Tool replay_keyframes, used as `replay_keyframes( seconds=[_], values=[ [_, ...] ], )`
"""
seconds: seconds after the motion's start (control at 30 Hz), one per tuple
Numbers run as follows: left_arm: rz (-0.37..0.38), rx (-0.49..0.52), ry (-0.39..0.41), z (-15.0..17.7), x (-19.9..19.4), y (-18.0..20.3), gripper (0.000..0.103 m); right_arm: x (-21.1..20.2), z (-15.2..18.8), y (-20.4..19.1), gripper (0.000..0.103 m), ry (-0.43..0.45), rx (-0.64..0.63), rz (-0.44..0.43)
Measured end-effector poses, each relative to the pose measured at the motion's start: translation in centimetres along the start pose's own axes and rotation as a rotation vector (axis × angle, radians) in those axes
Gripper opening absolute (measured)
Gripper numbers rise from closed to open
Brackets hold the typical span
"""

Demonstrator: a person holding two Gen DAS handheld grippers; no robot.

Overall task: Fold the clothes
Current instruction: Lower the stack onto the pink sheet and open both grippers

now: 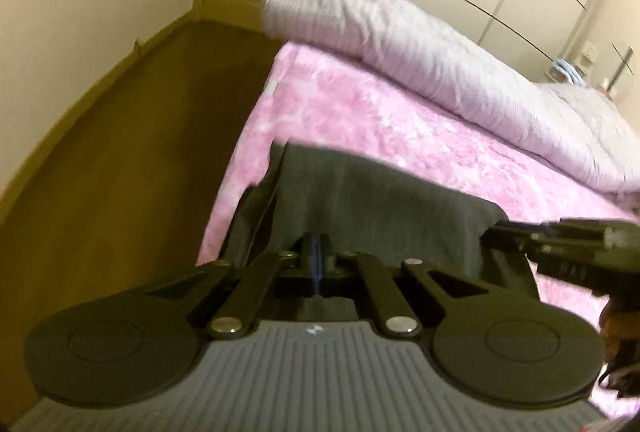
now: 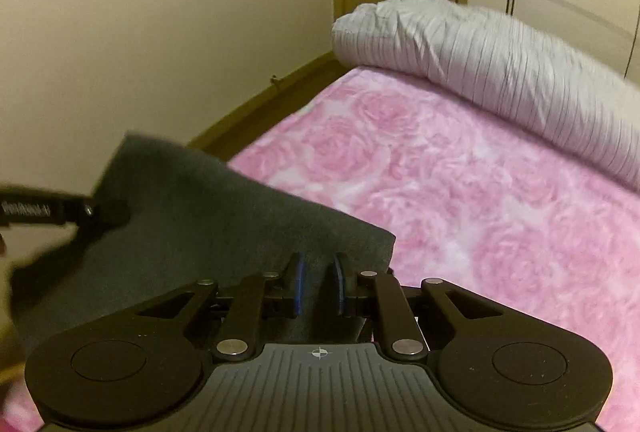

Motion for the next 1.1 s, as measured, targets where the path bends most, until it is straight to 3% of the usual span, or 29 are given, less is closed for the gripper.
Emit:
replay_keyframes(
  seconds=[0.1, 0.2, 0.3, 0.43, 0.8, 0.93, 1.0, 1.1],
  values=[
    [0.042, 0.012, 0.038, -1.0, -1.4, 1.0, 0.006, -1.5, -1.1, 0.6, 0.014, 0.038, 0.065, -0.015],
    [0.000, 0.068, 0.024, -1.8, 0.7, 1.9, 0.007, -1.0, -2.3, 0.5, 0.014, 0.049, 0.058, -0.023],
    [-0.055, 0.040, -0.031, -1.8, 3.7, 0.6, 0.002, 1.3, -2.2, 0.8, 0.014, 0.012, 0.045, -0.034],
    [-0.067, -0.009, -0.077, -2.1, 6.7, -1.1, 0.003, 4.3, -2.1, 1.3, 0.014, -0.037, 0.028, -0.048],
    [-0.119, -0.026, -0.157, -4.0, 10.3, -1.8, 0.003, 9.3, -3.5, 3.7, 0.015, -0.171, 0.080, -0.114],
    [-0.133, 0.012, -0.156, -4.1, 9.8, -1.1, 0.003, 9.5, -3.5, 5.1, 0.016, -0.176, 0.159, -0.166],
    [-0.118, 0.012, -0.149, -4.3, 8.6, -1.2, 0.003, 8.1, -3.3, 6.3, 0.016, -0.137, 0.241, -0.217],
    [-0.142, 0.019, -0.125, -4.2, 6.0, -1.4, 0.003, 4.8, -2.5, 6.7, 0.016, -0.066, 0.276, -0.210]
  ],
)
Point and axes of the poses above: each gripper's, at about its wrist camera, not at the fingertips, and x roughly the way its jaws point, y to its right, z to its underside, the point moved 1 cm from there along x, roughly the way its jaws point, and after that the axes turned 5 degrees about -x, right-handed, at the moved point
